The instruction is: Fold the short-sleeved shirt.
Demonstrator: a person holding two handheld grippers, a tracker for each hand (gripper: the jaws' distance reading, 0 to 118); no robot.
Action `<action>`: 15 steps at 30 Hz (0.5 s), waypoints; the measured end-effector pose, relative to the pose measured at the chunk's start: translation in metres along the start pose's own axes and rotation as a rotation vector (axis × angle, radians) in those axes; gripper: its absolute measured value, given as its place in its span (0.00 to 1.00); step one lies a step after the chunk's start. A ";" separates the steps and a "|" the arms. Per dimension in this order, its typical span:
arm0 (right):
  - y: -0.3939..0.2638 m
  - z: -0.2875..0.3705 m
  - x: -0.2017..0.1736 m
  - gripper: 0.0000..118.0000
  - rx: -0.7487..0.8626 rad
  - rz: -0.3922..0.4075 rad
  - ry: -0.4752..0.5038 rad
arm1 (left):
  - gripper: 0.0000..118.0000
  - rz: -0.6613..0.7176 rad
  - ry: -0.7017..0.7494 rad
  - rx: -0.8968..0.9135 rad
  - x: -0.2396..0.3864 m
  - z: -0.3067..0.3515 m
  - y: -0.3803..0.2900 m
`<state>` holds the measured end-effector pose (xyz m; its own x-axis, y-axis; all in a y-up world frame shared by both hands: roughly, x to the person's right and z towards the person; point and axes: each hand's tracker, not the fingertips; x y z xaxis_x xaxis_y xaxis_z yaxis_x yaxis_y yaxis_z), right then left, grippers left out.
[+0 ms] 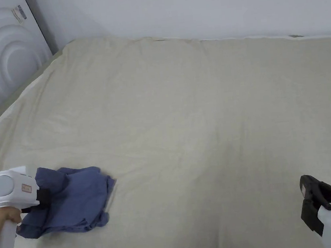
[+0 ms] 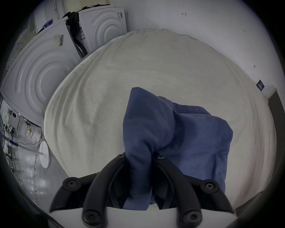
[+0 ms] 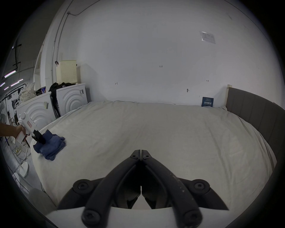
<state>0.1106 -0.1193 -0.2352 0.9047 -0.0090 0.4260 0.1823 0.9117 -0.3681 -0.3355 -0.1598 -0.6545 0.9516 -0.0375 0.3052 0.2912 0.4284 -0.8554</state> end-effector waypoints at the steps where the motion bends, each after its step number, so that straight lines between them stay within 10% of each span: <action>1: 0.001 -0.003 0.000 0.01 -0.003 0.000 0.002 | 0.27 -0.005 -0.006 0.000 0.001 0.000 0.000; 5: 0.006 -0.001 0.000 0.01 -0.003 -0.005 0.006 | 0.99 0.009 0.015 0.044 0.012 0.009 0.001; 15: 0.048 0.046 0.027 0.01 0.088 -0.010 -0.044 | 0.92 0.004 -0.049 0.391 0.095 0.145 0.002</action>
<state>0.1258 -0.0565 -0.2038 0.8851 -0.0017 0.4654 0.1545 0.9444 -0.2903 -0.2591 -0.0315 -0.5660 0.9439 0.0038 0.3301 0.2192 0.7404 -0.6354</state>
